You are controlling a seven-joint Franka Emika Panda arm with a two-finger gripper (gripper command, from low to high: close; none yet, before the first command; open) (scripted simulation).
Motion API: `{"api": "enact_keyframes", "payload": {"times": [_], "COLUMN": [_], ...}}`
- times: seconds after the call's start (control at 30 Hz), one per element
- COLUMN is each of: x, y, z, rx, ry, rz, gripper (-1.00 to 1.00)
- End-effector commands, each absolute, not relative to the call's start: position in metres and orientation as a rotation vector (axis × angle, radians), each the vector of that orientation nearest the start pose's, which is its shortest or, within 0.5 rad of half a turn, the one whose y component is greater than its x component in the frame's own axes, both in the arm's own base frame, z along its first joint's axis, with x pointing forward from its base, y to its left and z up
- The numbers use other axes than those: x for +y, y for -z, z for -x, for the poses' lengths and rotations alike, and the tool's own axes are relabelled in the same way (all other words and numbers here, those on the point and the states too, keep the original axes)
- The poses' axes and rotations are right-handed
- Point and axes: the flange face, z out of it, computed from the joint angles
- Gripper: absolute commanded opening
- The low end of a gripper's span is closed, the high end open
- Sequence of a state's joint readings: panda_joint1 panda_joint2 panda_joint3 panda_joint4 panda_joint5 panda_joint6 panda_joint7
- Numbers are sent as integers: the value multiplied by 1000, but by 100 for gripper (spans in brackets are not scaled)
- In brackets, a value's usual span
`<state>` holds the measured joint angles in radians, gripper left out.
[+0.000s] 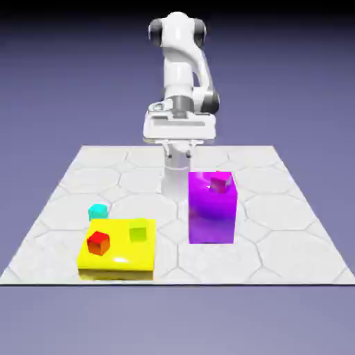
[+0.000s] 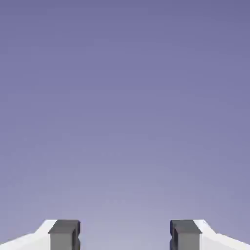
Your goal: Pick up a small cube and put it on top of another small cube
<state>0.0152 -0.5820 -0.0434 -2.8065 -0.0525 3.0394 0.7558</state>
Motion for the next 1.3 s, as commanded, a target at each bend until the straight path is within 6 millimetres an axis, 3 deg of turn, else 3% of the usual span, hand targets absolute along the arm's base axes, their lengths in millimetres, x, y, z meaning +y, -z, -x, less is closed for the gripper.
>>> {"api": "enact_keyframes", "payload": {"times": [0.0,0.33,0.63,0.93,1.27], "x": [-17,-119,-205,-275,-324], "y": [-470,-503,-500,-462,-383], "z": [-387,-359,-314,-257,-193], "rx": [962,1042,1129,1222,1318], "ry": [1093,1301,1437,1514,1524], "rz": [2465,2382,2317,2270,2242], "gripper": [0,0,0,0,0]}}
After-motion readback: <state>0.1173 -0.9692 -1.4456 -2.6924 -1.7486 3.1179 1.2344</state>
